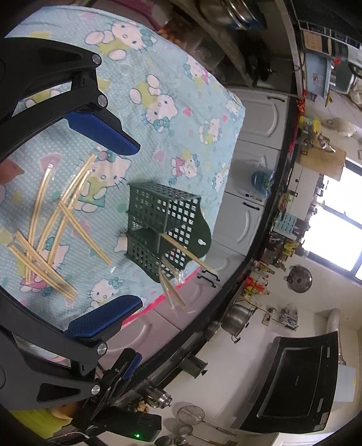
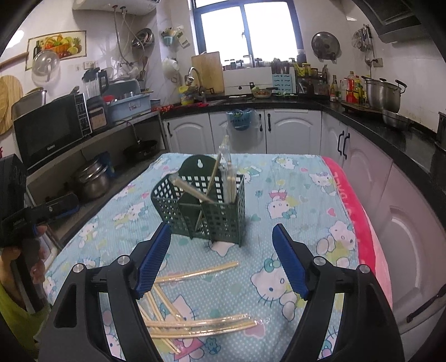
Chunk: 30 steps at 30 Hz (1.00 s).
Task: Organize utensils
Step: 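Withdraw the left tool from the caddy back over the chopstick pile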
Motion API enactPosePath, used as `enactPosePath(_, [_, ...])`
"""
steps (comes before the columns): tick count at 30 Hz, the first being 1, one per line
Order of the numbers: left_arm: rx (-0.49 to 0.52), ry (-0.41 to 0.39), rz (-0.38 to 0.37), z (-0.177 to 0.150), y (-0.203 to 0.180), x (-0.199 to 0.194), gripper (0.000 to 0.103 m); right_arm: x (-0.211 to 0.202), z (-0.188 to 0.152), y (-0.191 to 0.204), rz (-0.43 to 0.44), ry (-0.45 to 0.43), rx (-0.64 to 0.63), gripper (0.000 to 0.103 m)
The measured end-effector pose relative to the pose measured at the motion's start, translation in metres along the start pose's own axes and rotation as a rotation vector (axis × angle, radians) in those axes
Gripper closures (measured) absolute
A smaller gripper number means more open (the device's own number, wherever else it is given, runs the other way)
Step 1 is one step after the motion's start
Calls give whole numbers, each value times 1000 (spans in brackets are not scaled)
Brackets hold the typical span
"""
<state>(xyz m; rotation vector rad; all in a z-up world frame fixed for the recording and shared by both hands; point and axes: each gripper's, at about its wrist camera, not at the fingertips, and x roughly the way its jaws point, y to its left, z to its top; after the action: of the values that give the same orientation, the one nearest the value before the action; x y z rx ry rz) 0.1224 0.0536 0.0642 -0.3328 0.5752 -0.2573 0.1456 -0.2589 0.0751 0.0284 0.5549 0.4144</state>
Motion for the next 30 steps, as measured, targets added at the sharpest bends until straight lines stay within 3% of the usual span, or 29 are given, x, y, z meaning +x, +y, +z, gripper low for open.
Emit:
enactPosePath(15, [3, 76, 33, -33, 4, 11, 11, 6, -35, 2, -7, 77, -47, 30])
enactPosePath(30, [52, 233, 65, -91, 4, 37, 11, 25, -76, -8, -44, 154, -66, 30])
